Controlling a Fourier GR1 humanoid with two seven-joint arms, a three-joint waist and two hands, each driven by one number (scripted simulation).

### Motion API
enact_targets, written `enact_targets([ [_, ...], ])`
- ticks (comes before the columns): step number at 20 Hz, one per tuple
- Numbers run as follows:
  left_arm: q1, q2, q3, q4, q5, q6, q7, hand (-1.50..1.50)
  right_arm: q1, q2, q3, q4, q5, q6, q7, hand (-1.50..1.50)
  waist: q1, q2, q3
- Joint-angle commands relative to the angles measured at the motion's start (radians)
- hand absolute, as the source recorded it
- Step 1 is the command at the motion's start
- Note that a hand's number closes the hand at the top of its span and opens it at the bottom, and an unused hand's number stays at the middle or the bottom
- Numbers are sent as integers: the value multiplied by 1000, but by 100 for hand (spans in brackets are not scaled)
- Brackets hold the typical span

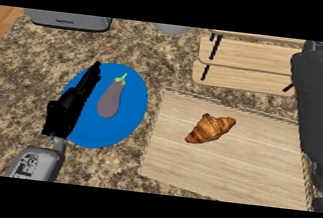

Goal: Pick the cupcake from the tray and place it in the tiered shelf

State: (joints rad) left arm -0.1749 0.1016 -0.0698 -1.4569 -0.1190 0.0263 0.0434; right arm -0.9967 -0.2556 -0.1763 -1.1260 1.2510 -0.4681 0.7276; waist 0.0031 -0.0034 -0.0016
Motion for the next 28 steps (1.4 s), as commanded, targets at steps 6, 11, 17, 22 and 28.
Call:
enact_targets([
  [6, 27, 8, 8, -35, 7, -27, -1, 0, 44, -10, -52, -150, -125, 9, 16, -150, 0, 1, 2],
  [11, -15, -10, 19, 8, -10, -1, 1, 0, 15, -23, -82, -138, -254, 4, -41, -150, 2, 4, 2],
  [17, 23, -12, 11, 17, -23, -8, -36, 0, -17, -67, -104, -181, -311, 27, -43, -150, 2, 3, 2],
  [22, -9, 10, 41, 17, -5, -21, -5, 0, -9, -10, -159, -368, -348, -78, 47, -150, -11, -1, 2],
  [28, 19, -6, 30, -22, -8, -11, 1, 0, 19, -160, -274, -533, -346, 76, 226, -150, -23, -6, 2],
])
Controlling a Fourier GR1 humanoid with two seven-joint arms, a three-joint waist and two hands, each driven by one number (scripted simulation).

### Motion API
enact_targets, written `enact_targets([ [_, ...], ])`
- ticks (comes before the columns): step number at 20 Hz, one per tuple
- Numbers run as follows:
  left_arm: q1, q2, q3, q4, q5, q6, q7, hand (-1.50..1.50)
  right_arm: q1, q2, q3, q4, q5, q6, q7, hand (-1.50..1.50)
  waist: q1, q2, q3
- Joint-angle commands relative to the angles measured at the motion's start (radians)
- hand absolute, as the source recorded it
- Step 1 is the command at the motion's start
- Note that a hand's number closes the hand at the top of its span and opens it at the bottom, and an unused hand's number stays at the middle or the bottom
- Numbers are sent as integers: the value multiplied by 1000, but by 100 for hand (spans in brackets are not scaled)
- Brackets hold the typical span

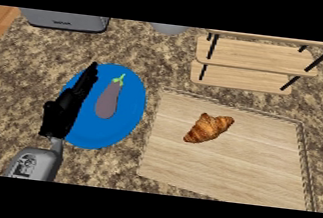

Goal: Pick the cupcake from the tray and place it in the tiered shelf

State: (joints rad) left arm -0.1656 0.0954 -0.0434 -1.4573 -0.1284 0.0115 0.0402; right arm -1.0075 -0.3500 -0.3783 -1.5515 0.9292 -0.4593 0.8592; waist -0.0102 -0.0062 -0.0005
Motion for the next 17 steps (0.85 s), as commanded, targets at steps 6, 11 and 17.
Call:
enact_targets([
  [6, 42, 10, 11, -11, 12, -16, -24, 0, 212, -152, -199, -272, -188, 337, 219, -150, -28, -6, 1],
  [11, 24, 43, 51, -16, 29, -26, -12, 0, 393, -272, -384, -366, -411, 539, 159, -150, -39, -5, 2],
  [17, 50, 9, 18, -39, -3, 6, -10, 0, 568, -321, -671, -436, -723, 713, 119, -150, -38, -7, 3],
])
